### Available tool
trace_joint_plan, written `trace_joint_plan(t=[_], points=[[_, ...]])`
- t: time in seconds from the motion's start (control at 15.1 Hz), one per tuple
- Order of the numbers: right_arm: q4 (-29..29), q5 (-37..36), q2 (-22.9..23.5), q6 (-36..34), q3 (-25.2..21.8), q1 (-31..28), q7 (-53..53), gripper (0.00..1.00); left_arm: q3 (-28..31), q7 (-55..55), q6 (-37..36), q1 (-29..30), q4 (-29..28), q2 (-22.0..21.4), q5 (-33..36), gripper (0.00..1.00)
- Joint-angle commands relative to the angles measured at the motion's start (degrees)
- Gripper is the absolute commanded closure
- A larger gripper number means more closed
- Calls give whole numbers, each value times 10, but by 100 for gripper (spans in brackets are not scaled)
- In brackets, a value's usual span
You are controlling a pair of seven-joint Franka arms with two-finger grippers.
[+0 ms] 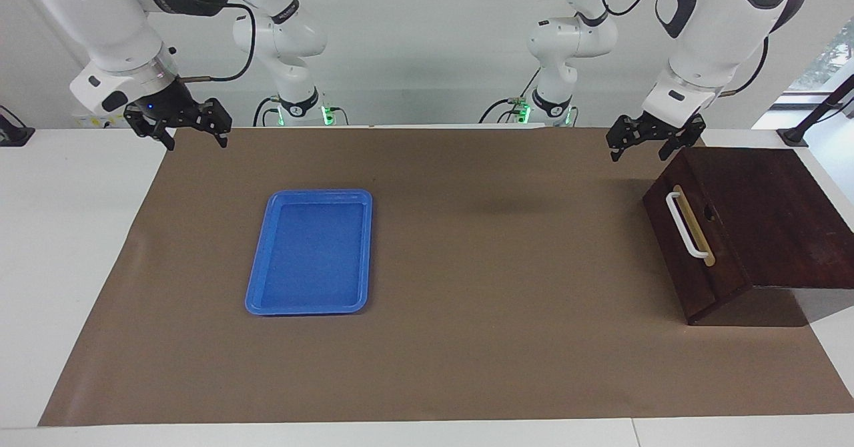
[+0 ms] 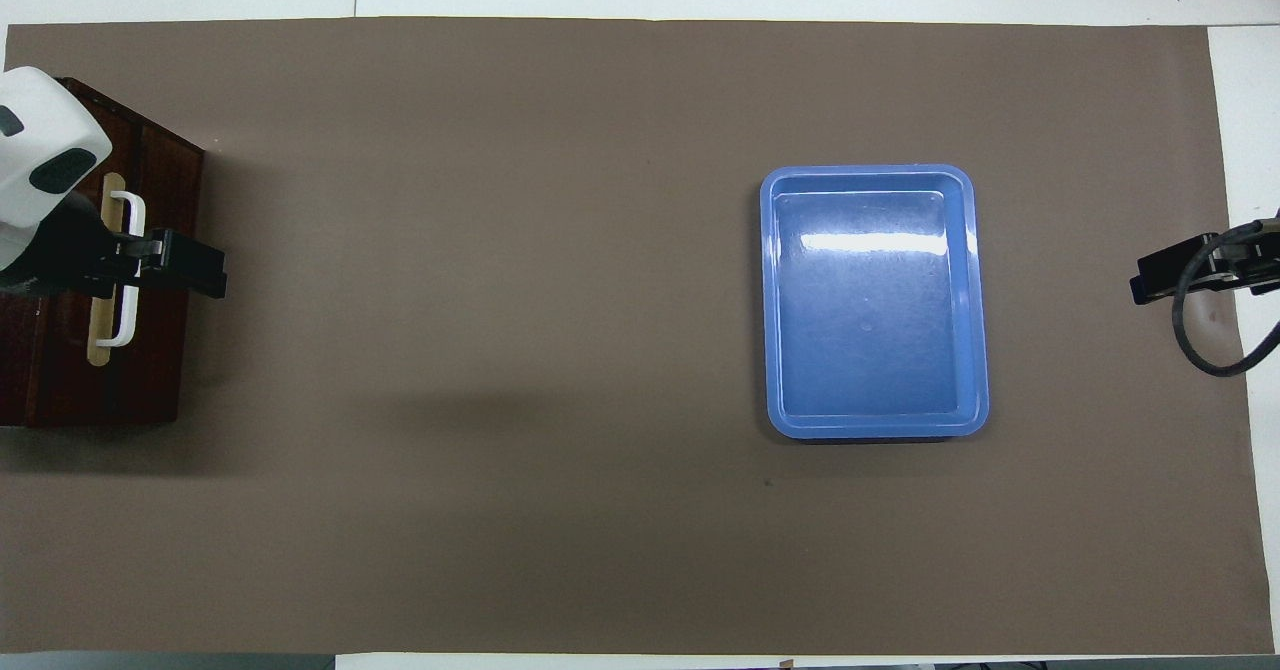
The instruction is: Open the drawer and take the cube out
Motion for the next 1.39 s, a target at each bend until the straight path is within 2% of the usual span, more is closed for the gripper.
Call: trace_joint_plan(t=[0.0, 0.2, 0.33, 0.53, 1.13, 1.33], points=[[-13, -7, -13, 1, 5, -8, -12, 0, 6, 2, 50, -13, -44, 3, 63, 0], [-13, -7, -13, 1, 6, -8, -12, 0, 6, 2, 84, -19, -69, 28, 148, 0], [-13, -7, -13, 1, 5, -8, -12, 0, 6, -2, 100, -15, -72, 55, 180, 0], [-13, -7, -13, 1, 6, -8, -12, 0, 8, -3, 160, -5, -113, 65, 224, 0], [-13, -7, -13, 1, 5, -8, -12, 0, 7, 1, 291, 46, -190, 70, 235, 0], [-13, -7, -13, 1, 6, -8, -12, 0, 7, 2, 316, 55, -200, 73, 235, 0]])
